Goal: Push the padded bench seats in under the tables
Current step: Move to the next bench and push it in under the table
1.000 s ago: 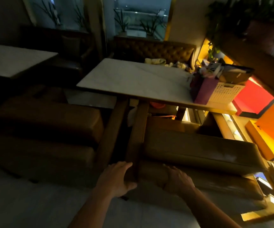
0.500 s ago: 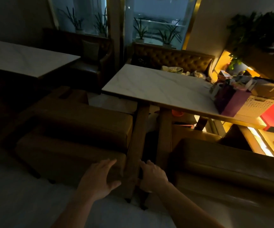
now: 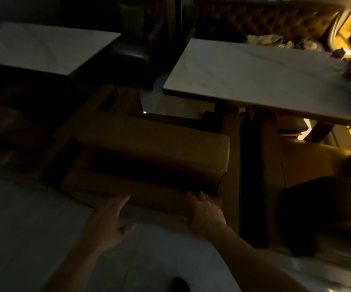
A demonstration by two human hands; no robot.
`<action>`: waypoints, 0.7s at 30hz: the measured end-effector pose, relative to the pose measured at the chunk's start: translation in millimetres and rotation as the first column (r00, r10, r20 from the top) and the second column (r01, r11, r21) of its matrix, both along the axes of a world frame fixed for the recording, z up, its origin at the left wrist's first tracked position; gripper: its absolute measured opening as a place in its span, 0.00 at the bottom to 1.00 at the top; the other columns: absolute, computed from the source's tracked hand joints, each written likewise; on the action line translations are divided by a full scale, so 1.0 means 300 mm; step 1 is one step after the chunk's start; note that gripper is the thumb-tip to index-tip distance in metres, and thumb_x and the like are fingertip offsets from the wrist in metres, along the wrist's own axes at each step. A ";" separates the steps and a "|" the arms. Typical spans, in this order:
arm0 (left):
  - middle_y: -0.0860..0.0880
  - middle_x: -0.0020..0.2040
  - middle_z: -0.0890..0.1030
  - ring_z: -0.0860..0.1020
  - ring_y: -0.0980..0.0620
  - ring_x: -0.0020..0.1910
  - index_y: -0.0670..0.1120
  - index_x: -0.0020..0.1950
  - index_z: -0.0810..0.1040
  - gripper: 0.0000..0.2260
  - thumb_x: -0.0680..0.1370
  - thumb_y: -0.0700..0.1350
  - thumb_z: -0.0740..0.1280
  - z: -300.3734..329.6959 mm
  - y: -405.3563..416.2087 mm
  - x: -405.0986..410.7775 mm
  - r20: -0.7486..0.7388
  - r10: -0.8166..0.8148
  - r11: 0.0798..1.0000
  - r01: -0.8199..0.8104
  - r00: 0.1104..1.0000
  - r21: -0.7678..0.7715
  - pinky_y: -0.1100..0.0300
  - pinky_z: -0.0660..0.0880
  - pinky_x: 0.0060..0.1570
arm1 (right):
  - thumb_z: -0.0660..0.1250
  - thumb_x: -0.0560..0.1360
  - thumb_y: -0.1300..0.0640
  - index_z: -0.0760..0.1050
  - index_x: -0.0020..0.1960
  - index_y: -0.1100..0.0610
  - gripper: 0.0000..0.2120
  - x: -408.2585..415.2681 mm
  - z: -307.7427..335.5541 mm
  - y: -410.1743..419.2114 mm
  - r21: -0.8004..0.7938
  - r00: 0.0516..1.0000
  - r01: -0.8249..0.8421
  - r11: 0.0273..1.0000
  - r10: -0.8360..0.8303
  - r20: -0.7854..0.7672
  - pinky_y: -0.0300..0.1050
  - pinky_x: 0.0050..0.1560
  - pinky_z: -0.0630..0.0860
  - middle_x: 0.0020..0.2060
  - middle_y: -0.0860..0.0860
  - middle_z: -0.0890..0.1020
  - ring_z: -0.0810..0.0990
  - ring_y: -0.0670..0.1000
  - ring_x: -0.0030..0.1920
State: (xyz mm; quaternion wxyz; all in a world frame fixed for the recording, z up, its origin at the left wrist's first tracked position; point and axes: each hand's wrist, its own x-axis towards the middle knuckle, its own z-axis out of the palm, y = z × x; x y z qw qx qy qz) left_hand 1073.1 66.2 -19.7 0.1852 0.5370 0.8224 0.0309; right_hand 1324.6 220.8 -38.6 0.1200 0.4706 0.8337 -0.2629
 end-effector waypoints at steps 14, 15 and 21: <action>0.54 0.80 0.48 0.48 0.47 0.78 0.60 0.79 0.46 0.42 0.73 0.66 0.67 -0.143 0.241 -0.360 0.054 -0.254 0.960 0.259 0.966 -0.104 0.45 0.52 0.74 | 0.68 0.70 0.30 0.44 0.81 0.48 0.51 -0.295 -0.116 0.014 0.050 0.982 0.147 0.988 -0.152 0.115 0.60 0.78 0.48 0.80 0.59 0.49 0.44 0.61 0.80; 0.53 0.80 0.47 0.48 0.47 0.78 0.61 0.78 0.46 0.42 0.72 0.67 0.67 -0.162 0.249 -0.386 0.050 -0.278 0.954 0.282 0.959 -0.099 0.45 0.52 0.74 | 0.68 0.70 0.30 0.43 0.81 0.47 0.52 -0.319 -0.124 0.011 0.058 0.979 0.157 0.986 -0.163 0.125 0.61 0.78 0.47 0.80 0.59 0.49 0.44 0.61 0.80; 0.53 0.80 0.46 0.46 0.48 0.78 0.60 0.78 0.42 0.48 0.68 0.72 0.67 -0.282 0.304 -0.535 0.016 -0.397 0.913 0.397 0.918 -0.093 0.46 0.47 0.76 | 0.72 0.67 0.32 0.42 0.80 0.43 0.54 -0.433 -0.203 -0.001 0.054 0.965 0.199 0.978 -0.206 0.160 0.70 0.75 0.46 0.80 0.56 0.50 0.44 0.61 0.79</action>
